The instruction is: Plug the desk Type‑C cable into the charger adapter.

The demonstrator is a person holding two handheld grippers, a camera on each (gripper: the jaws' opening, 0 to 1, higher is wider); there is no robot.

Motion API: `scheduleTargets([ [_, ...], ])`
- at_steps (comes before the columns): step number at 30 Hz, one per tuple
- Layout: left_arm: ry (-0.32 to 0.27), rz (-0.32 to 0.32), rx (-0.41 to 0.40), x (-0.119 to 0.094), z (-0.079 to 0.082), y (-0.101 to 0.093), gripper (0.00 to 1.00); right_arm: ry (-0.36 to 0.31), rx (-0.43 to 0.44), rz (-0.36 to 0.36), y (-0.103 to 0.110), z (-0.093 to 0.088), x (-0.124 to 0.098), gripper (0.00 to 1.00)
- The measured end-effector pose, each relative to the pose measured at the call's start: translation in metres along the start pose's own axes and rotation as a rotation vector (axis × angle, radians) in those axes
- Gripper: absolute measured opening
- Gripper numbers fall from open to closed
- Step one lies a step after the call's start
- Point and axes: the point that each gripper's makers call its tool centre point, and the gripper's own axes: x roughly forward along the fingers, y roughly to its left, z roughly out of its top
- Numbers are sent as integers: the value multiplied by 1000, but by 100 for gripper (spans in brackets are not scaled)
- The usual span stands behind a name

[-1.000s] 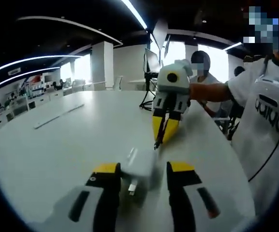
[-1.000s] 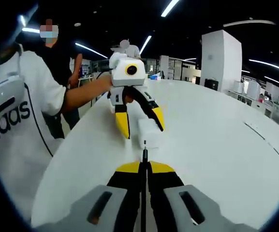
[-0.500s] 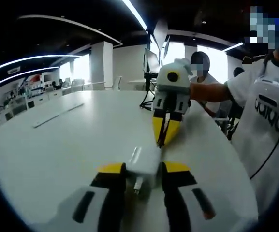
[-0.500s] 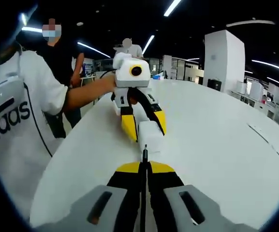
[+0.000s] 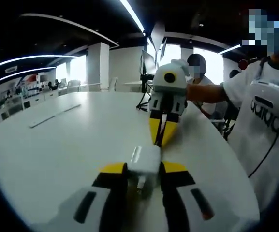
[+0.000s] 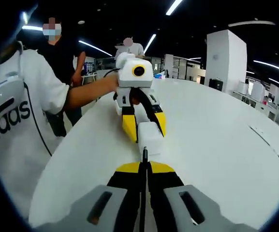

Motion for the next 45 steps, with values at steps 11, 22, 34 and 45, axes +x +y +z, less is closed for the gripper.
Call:
scheduleTargets([
  [11, -13, -62, 3, 0, 0, -2, 26, -3, -11, 22, 2, 1, 1, 3],
  [22, -25, -96, 23, 1, 0, -4, 25, -1, -2, 30, 4, 0, 3, 2],
  [34, -34, -98, 34, 1, 0, -4, 25, -8, 44, 35, 5, 0, 4, 0],
  [45, -51, -101, 4, 2, 1, -3, 24, -10, 53, 32, 4, 1, 4, 0],
])
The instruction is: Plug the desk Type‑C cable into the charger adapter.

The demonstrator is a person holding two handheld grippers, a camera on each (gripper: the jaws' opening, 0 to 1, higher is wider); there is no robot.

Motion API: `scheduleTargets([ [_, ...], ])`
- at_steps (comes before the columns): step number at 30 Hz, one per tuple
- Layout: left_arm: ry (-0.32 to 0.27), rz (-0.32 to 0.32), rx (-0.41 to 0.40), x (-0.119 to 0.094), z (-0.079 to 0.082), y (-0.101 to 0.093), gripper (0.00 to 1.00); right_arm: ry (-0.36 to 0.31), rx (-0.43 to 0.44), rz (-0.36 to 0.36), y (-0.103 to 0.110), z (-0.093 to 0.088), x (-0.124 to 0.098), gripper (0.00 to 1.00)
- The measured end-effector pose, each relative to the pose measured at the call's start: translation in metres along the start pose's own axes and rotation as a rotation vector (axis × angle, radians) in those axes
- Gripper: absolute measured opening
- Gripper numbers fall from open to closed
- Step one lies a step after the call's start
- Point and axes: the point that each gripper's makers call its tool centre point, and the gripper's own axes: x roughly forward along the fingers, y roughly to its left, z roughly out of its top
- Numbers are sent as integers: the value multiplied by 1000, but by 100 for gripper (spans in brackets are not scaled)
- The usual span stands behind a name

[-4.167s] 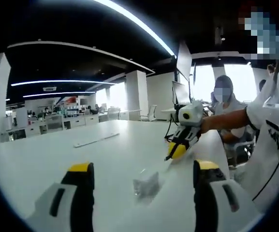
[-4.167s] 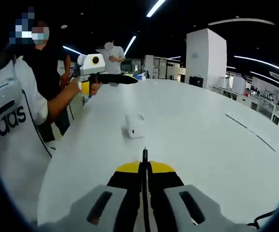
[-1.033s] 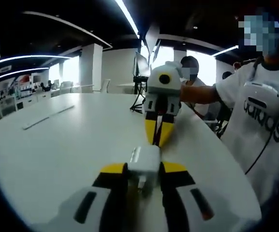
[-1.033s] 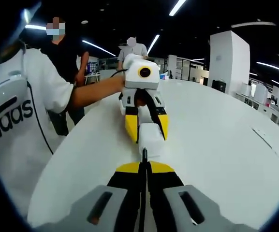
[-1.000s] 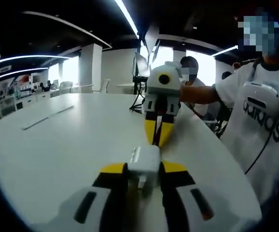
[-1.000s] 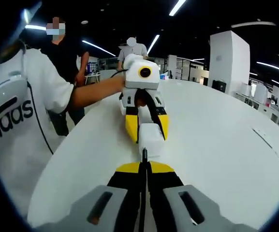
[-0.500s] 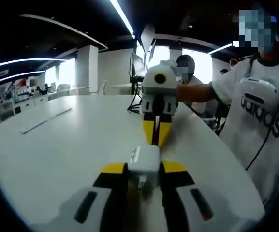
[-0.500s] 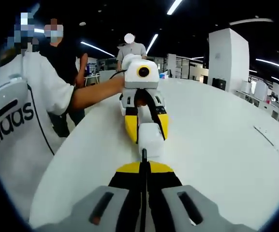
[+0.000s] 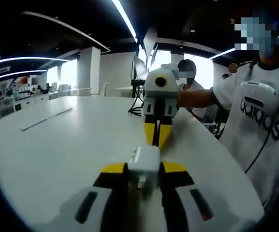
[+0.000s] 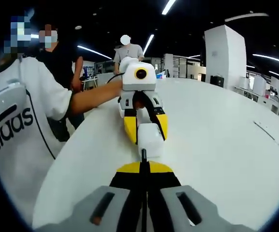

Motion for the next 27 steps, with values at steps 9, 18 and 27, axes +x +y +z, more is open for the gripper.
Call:
scheduleTargets([
  [9, 0, -4, -23, 0, 0, 2, 24, -1, 8, 1, 0, 0, 1, 0],
  [18, 17, 1, -21, 1, -1, 1, 25, -27, 5, -16, 2, -2, 1, 3],
  [27, 4, -8, -27, 3, 0, 0, 26, -30, -15, -45, 4, -5, 1, 13],
])
